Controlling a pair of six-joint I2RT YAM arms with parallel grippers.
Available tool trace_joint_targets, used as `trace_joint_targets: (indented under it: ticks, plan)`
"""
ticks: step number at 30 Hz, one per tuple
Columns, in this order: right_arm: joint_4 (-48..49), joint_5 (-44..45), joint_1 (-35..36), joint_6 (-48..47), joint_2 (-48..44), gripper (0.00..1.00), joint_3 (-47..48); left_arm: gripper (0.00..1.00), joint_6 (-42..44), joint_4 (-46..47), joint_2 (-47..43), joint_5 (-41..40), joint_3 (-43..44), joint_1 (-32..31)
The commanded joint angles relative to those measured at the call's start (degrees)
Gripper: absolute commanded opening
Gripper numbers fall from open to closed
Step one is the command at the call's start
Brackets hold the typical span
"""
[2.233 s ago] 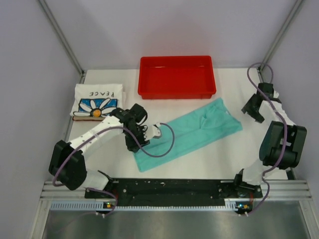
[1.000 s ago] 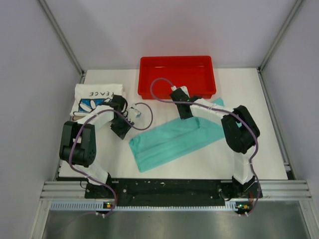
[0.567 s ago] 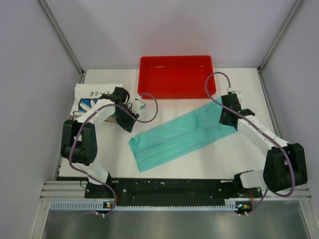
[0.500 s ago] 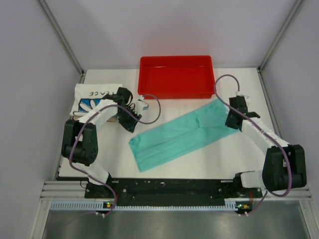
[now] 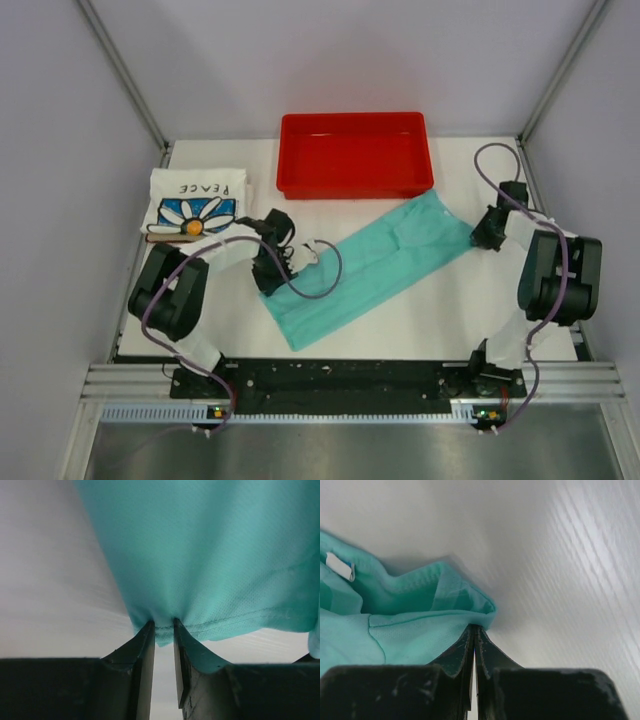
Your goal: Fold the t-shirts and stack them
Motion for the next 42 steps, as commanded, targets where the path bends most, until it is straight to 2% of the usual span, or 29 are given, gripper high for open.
trace_joint_targets:
  ticks: [1, 5, 7, 11, 12, 14, 17, 19, 20, 21, 22, 23, 25, 27, 31, 32, 34, 38, 42]
  plan:
    - [0.15, -0.56, -4.15, -0.96, 8.21, 0.00, 9.81, 0.27, 4.27, -3.24, -1.76, 3.80, -5.81, -7.09]
    - [-6.95, 3.74, -5.82, -4.74, 14.28, 0.00, 21.75, 0.28, 5.68, -5.35, -4.92, 11.61, -6.61, -15.53]
    - [-10.82, 4.27, -5.82, -6.24, 14.56, 0.00, 25.90, 0.28, 6.30, -6.14, -7.55, 13.12, -5.12, -17.13]
    - [-11.45, 3.66, -5.13, -7.30, 4.48, 0.00, 23.64, 0.30, 8.40, -7.81, -13.26, 7.69, -2.66, -16.17]
    - [-11.28, 3.31, -4.34, -7.65, 1.23, 0.04, 22.50, 0.31, 9.45, -8.51, -14.93, 6.37, -2.22, -16.08]
    - [-10.58, 1.13, -1.27, -9.40, -7.02, 0.20, 19.87, 0.32, 12.35, -9.39, -18.09, 4.78, -1.60, -15.99]
    - [-5.59, -5.90, 8.81, -15.36, -19.68, 0.51, 11.80, 0.36, 18.06, -10.10, -23.10, 4.86, -1.33, -15.55]
    - [-1.37, -10.11, 19.52, -21.85, -30.05, 0.57, 6.00, 0.38, 22.19, -12.20, -24.87, 7.58, -0.72, -14.85]
    - [0.65, -12.40, 22.53, -23.45, -34.01, 0.61, 2.48, 0.38, 23.69, -12.56, -25.14, 8.37, -0.72, -14.41]
    - [2.50, -16.34, 26.83, -24.86, -38.75, 0.84, -0.68, 0.38, 25.27, -12.74, -25.58, 8.38, -1.15, -13.80]
    - [4.52, -19.42, 29.57, -25.83, -42.97, 0.93, -4.28, 0.38, 26.59, -12.74, -26.19, 7.77, -2.03, -13.01]
    - [6.02, -21.54, 32.99, -29.32, -46.41, 0.97, -7.19, 0.39, 27.39, -12.74, -26.46, 7.16, -2.64, -12.39]
    - [5.95, -24.02, 40.97, -34.69, -51.96, 0.98, -12.21, 0.41, 28.10, -12.57, -27.25, 8.37, -3.70, -11.95]
    - [4.02, -24.20, 50.12, -40.23, -55.04, 0.97, -16.78, 0.46, 30.54, -12.74, -28.65, 13.45, -5.02, -12.03]
    - [7.08, -21.23, 69.45, -47.10, -55.33, 0.91, -25.13, 0.49, 37.14, -7.75, -29.80, 21.29, -10.81, -12.03]
    - [9.35, -17.91, 73.50, -47.20, -53.84, 0.92, -26.37, 0.61, 38.28, -5.81, -29.37, 22.00, -11.96, -12.21]
    - [12.70, -13.23, 80.28, -47.55, -47.62, 0.90, -26.30, 0.96, 40.48, -4.39, -28.14, 23.32, -12.93, -12.38]
    - [15.17, -7.08, 90.13, -47.99, -33.73, 0.77, -22.70, 0.96, 44.09, -2.99, -27.78, 22.54, -14.77, -13.09]
    - [21.31, -5.75, 94.02, -48.00, -25.54, 0.64, -21.72, 0.93, 44.88, -0.70, -27.17, 18.85, -17.15, -14.14]
